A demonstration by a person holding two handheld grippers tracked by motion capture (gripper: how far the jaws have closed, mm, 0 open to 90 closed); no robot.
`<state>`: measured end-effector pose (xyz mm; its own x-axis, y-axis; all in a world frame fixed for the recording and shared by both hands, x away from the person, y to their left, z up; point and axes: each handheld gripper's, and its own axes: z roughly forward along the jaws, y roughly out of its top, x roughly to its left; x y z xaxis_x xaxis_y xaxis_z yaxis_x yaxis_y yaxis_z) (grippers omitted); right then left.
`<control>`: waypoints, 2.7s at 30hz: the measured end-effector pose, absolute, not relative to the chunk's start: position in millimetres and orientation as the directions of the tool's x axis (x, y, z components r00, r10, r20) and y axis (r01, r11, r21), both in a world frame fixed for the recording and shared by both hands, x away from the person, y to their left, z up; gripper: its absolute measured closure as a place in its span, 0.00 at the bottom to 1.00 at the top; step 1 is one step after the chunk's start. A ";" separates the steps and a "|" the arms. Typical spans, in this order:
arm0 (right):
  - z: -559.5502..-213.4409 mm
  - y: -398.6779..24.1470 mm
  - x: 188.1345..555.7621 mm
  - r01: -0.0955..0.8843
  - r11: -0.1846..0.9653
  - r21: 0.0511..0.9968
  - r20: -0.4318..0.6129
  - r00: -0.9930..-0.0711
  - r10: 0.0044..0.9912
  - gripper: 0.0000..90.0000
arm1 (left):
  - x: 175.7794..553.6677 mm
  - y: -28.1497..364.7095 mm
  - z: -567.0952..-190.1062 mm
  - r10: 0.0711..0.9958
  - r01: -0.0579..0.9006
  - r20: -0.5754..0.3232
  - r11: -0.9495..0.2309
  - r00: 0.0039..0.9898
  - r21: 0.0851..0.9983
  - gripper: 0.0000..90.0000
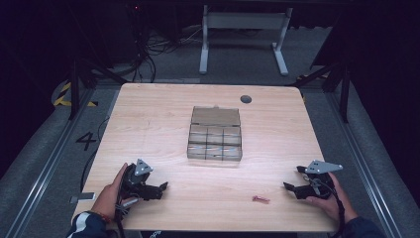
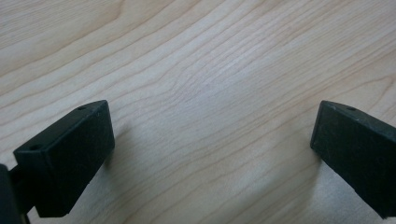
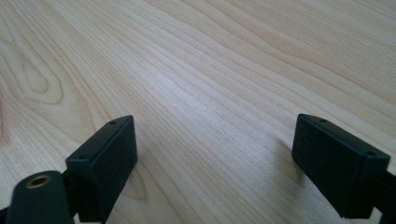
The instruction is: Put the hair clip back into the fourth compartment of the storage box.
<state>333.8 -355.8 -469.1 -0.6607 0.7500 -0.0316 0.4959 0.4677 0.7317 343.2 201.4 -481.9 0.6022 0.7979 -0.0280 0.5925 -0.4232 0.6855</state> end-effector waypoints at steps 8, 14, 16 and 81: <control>-469.0 -355.7 333.8 0.496 0.468 0.731 -0.031 -0.661 0.750 0.16 | 343.7 200.7 -482.3 0.794 0.589 -0.030 -0.425 0.607 0.688 0.00; -467.6 -355.8 333.6 0.501 0.477 0.723 -0.033 -0.664 0.747 0.17 | 345.8 203.0 -482.3 0.775 0.576 -0.031 -0.443 0.632 0.687 0.00; -466.6 -356.1 333.2 0.505 0.483 0.715 -0.034 -0.665 0.746 0.18 | 346.1 203.7 -482.2 0.770 0.574 -0.031 -0.447 0.637 0.686 0.00; -450.8 -275.5 299.8 0.330 0.636 0.697 -0.038 -0.869 0.493 0.47 | 346.1 203.9 -482.3 0.769 0.572 -0.030 -0.448 0.639 0.688 0.00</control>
<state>299.8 -275.5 -450.8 -0.8694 0.4926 -0.0375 0.3303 0.6361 0.6973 346.1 203.9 -482.3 0.6386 0.7689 -0.0304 0.5716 -0.4475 0.6877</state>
